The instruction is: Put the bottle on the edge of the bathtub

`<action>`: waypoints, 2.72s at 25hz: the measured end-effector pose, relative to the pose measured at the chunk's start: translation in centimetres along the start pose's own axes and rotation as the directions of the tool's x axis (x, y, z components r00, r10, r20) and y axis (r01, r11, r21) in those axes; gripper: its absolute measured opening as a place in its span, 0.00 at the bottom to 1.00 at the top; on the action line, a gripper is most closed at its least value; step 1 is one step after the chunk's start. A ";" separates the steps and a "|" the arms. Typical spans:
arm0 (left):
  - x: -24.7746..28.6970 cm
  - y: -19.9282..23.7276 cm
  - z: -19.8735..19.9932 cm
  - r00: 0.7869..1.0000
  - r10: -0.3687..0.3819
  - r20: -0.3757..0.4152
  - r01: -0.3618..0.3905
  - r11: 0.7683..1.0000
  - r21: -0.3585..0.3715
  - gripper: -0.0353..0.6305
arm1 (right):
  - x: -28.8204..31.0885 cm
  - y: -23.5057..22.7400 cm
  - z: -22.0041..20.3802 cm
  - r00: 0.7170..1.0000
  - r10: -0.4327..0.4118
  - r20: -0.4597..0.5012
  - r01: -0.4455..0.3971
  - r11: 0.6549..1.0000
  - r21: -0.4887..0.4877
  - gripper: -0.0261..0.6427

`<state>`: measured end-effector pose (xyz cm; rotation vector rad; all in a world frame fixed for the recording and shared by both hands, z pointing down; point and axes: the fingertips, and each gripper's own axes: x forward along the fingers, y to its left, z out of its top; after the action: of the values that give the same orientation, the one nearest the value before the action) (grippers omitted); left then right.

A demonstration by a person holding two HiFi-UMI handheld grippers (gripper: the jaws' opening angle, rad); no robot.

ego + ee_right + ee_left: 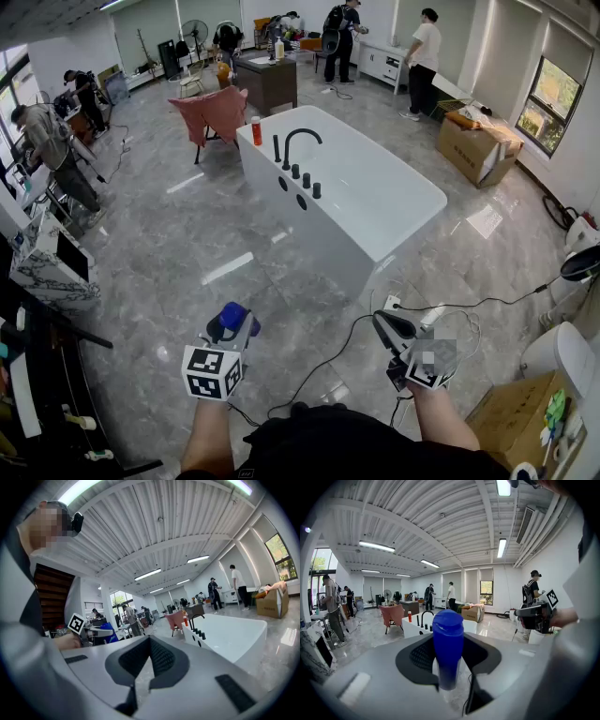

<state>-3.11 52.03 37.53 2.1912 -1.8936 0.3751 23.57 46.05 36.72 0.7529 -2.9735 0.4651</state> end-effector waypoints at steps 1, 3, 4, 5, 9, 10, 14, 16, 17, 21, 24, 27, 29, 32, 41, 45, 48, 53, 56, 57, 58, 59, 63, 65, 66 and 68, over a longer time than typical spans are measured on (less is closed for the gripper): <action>0.1 -0.1 0.1 1.000 -0.006 0.001 0.006 1.000 -0.004 0.29 | -0.1 -0.1 -0.1 1.000 -0.003 0.003 0.003 1.000 0.009 0.05; 0.2 -0.4 0.2 1.000 -0.018 0.000 0.018 1.000 -0.010 0.29 | -0.1 -0.2 -0.3 1.000 -0.008 0.006 0.007 1.000 0.020 0.05; 0.2 -0.5 0.2 1.000 -0.025 -0.002 0.025 1.000 -0.010 0.29 | 0.0 -0.2 -0.4 1.000 -0.008 0.006 0.008 1.000 0.019 0.05; 0.2 -0.5 0.1 1.000 -0.031 -0.004 0.031 0.999 -0.008 0.29 | 0.2 0.0 -0.4 1.000 -0.006 0.005 0.006 1.000 0.015 0.05; -0.2 0.5 0.2 0.999 -0.039 -0.001 0.039 0.999 0.001 0.29 | 1.9 1.3 -0.3 1.000 0.012 0.002 -0.012 1.000 -0.017 0.05; -0.5 0.8 0.2 0.999 -0.040 0.001 0.040 0.999 0.002 0.29 | 2.3 1.7 -0.4 1.000 0.015 -0.001 -0.015 1.000 -0.025 0.05; -1.8 2.2 0.1 0.999 -0.035 0.010 0.035 0.999 0.006 0.29 | 3.9 3.6 -0.9 1.000 0.022 -0.011 -0.022 1.000 -0.009 0.05; -2.3 2.8 -0.1 0.999 -0.033 0.011 0.032 0.999 0.009 0.29 | 4.7 4.7 -1.2 0.999 0.047 -0.013 -0.047 0.999 0.014 0.06; -2.3 3.0 -0.1 0.999 -0.034 0.011 0.034 0.999 0.012 0.29 | 5.1 5.2 -1.2 0.998 0.060 -0.013 -0.060 0.998 0.021 0.06; -2.0 3.4 -0.2 0.999 -0.046 0.007 0.046 0.999 0.004 0.29 | 6.4 6.6 -1.7 0.994 0.107 -0.017 -0.106 0.993 0.050 0.06; -1.8 3.8 -0.4 0.999 -0.052 0.011 0.052 0.999 -0.010 0.29 | 7.5 6.9 -1.7 0.991 0.129 -0.035 -0.128 0.991 0.048 0.06; -1.4 4.9 -0.9 0.999 -0.035 0.002 0.035 0.999 -0.024 0.29 | 9.0 6.5 -1.6 0.989 0.143 -0.046 -0.141 0.989 0.048 0.06; -1.0 5.9 -1.4 1.000 -0.017 -0.009 0.017 0.999 -0.039 0.29 | 10.1 5.9 -1.9 0.987 0.150 -0.053 -0.147 0.988 0.058 0.06; 0.3 7.0 -1.3 1.000 0.002 -0.019 -0.002 0.999 -0.039 0.29 | 11.9 4.6 -1.7 0.985 0.165 -0.059 -0.160 0.985 0.069 0.06; 8.5 9.7 0.9 0.999 0.033 -0.042 -0.035 0.998 -0.050 0.29 | 18.1 -3.3 -0.5 0.978 0.197 -0.075 -0.187 0.974 0.126 0.06; 13.9 10.5 2.5 0.998 0.029 -0.059 -0.032 0.998 -0.061 0.29 | 21.0 -8.3 1.0 0.976 0.204 -0.080 -0.192 0.972 0.138 0.06; 17.8 10.9 4.0 0.997 0.028 -0.068 -0.033 0.997 -0.068 0.29 | 23.0 -12.1 2.2 0.974 0.210 -0.081 -0.196 0.968 0.155 0.06; 24.2 11.0 7.1 0.997 -0.001 -0.074 -0.005 0.997 -0.078 0.29 | 25.8 -17.9 4.2 0.975 0.213 -0.070 -0.199 0.966 0.165 0.06; 27.3 11.2 8.9 0.997 0.006 -0.074 -0.011 0.998 -0.066 0.29 | 27.0 -20.9 5.4 0.975 0.216 -0.051 -0.204 0.963 0.176 0.06; 28.2 11.3 9.5 0.997 0.007 -0.075 -0.012 0.998 -0.065 0.29 | 27.3 -21.7 5.7 0.975 0.220 -0.045 -0.208 0.961 0.181 0.06; 29.1 11.3 9.9 0.997 0.008 -0.076 -0.013 0.998 -0.066 0.29 | 27.4 -22.4 5.9 0.974 0.223 -0.043 -0.211 0.960 0.186 0.06; 29.8 11.2 10.3 0.997 0.007 -0.077 -0.012 0.998 -0.068 0.29 | 27.5 -23.1 6.0 0.973 0.225 -0.043 -0.213 0.958 0.191 0.06; 32.3 10.5 11.3 0.997 0.003 -0.074 -0.007 0.998 -0.065 0.29 | 27.8 -25.5 6.0 0.972 0.227 -0.060 -0.211 0.957 0.200 0.06; 33.1 10.2 11.5 0.997 -0.006 -0.078 0.001 0.997 -0.071 0.29 | 28.0 -26.3 6.2 0.972 0.227 -0.062 -0.210 0.955 0.209 0.06; 33.5 10.1 11.5 0.996 -0.011 -0.084 0.004 0.997 -0.075 0.29 | 28.1 -26.6 6.3 0.972 0.227 -0.058 -0.209 0.954 0.216 0.06; 34.0 10.2 11.4 0.995 -0.012 -0.095 0.005 0.997 -0.079 0.29 | 28.0 -27.0 6.5 0.974 0.223 -0.049 -0.207 0.952 0.227 0.06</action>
<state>-8.02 15.04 38.11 2.0920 -1.8171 0.3899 11.85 8.70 41.14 0.4111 -2.9783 0.8275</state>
